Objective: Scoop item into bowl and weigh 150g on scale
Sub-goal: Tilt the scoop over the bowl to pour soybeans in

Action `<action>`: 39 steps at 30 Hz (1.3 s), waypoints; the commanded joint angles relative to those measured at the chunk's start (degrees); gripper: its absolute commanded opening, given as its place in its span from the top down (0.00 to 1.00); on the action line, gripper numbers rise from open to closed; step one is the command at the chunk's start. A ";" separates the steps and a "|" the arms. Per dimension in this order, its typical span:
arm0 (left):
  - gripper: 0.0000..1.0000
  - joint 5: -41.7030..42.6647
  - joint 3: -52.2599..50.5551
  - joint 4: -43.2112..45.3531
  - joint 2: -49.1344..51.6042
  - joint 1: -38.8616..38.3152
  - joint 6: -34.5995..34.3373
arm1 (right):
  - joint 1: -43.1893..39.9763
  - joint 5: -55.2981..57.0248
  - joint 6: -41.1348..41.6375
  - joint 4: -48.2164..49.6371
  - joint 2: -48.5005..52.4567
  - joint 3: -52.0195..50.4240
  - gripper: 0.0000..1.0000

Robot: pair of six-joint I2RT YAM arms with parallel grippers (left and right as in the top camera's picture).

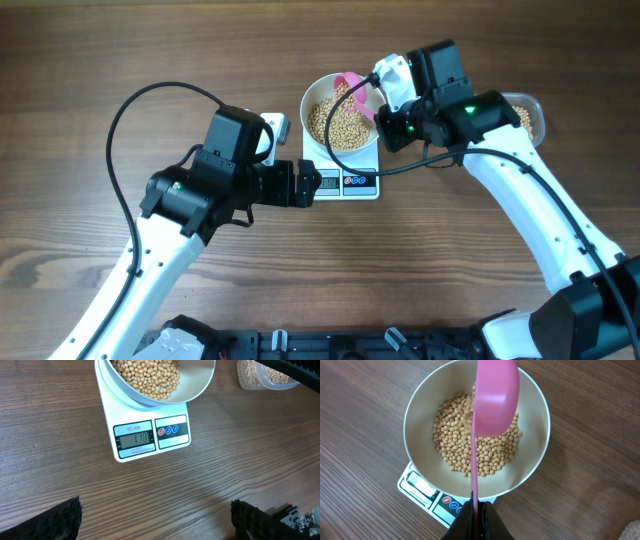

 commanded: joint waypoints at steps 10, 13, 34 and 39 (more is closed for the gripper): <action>0.00 0.48 -0.22 0.13 0.24 -0.26 1.20 | 0.20 1.20 -2.19 -0.35 -1.77 1.73 0.96; 0.00 0.48 -0.22 0.13 0.24 -0.26 1.20 | 0.20 2.19 -2.97 -0.35 -1.77 1.73 0.96; 0.00 0.48 -0.22 0.13 0.24 -0.26 1.20 | 0.20 2.67 -4.11 -0.52 -1.77 1.73 0.96; 0.00 0.48 -0.22 0.13 0.24 -0.24 1.20 | 0.20 2.67 -4.11 -0.52 -1.75 1.73 0.96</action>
